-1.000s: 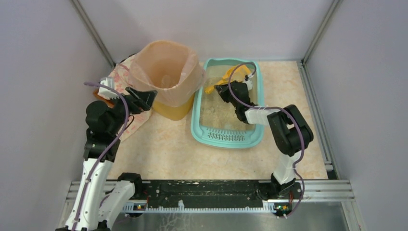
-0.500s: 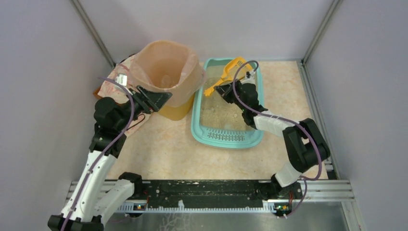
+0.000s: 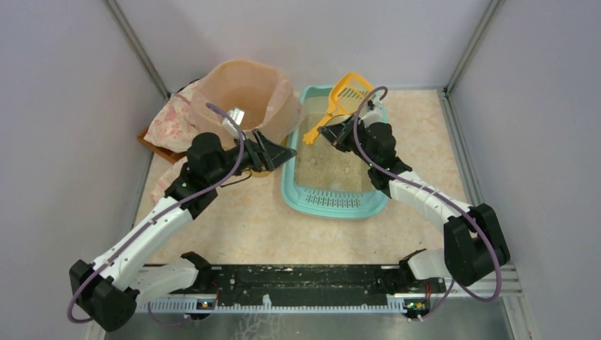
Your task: Clean the litter box
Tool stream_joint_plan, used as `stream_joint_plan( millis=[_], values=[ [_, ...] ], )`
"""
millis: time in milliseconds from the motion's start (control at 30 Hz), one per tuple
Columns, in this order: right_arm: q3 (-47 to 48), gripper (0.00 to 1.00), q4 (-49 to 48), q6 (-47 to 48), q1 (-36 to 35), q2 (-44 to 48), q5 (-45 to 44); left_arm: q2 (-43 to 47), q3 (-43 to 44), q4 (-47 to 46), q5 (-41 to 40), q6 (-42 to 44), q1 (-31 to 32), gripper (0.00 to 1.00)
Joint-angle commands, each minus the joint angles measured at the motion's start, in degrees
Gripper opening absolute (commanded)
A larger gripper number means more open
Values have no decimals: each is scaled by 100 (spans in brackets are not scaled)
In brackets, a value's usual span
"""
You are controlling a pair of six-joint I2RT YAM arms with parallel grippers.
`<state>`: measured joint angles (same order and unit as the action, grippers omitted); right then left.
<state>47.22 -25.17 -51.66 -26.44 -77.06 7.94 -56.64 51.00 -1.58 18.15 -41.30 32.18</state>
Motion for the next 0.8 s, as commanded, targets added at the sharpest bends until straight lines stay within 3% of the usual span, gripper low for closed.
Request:
stream_joint_plan(
  millis=[0, 200, 367, 533, 767],
  values=[
    [-72, 0, -147, 169, 33, 496, 822, -382, 257, -405, -368, 253, 368, 98],
    [-108, 0, 140, 288, 33, 1215, 1348, -605, 296, -615, -525, 400, 514, 97],
    [221, 0, 1206, 912, 33, 1586, 1840, -761, 549, -567, -678, 761, 517, 96],
    [439, 0, 2292, 1680, 33, 1728, 2709, -1177, 1275, -183, -620, 1332, 519, 96],
    [468, 0, 3917, 2655, 9, 2140, 3450, -1940, 2458, 568, 58, 1945, 517, 96]
  ],
)
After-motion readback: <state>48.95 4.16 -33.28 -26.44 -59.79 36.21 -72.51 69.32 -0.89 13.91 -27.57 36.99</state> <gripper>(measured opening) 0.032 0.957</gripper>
